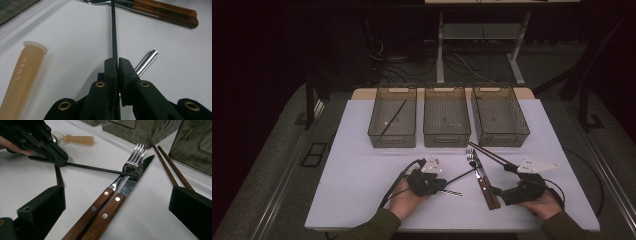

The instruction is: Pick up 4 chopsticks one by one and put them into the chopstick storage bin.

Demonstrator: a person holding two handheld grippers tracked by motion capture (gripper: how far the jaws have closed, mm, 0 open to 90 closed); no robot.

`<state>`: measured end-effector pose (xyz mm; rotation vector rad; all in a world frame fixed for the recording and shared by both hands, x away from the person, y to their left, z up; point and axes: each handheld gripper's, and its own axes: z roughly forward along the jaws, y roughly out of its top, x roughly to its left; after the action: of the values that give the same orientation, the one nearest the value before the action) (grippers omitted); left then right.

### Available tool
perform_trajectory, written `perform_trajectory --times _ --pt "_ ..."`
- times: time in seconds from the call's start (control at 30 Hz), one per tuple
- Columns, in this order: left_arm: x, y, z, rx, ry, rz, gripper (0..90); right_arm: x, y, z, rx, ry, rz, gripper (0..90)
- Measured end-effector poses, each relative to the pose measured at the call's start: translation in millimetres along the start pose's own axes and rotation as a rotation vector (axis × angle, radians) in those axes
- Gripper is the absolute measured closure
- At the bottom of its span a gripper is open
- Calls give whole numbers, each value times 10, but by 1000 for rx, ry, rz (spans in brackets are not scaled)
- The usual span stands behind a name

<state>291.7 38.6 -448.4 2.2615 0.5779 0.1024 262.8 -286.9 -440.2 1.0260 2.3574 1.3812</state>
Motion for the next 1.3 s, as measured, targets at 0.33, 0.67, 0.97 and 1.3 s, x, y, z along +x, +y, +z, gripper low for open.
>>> perform_trajectory --times 0.33,0.67,0.97,1.3 --pt "29 27 -86 10 -30 -3 858 0 0 -2 0 0 1 4" --pt "46 56 -207 8 -59 1 858 0 -2 7 3 1 6 4" --pt "88 65 -332 3 -68 11 858 3 -3 10 6 4 -1 4" --pt "118 63 -458 3 -71 23 858 3 -3 7 6 2 5 4"
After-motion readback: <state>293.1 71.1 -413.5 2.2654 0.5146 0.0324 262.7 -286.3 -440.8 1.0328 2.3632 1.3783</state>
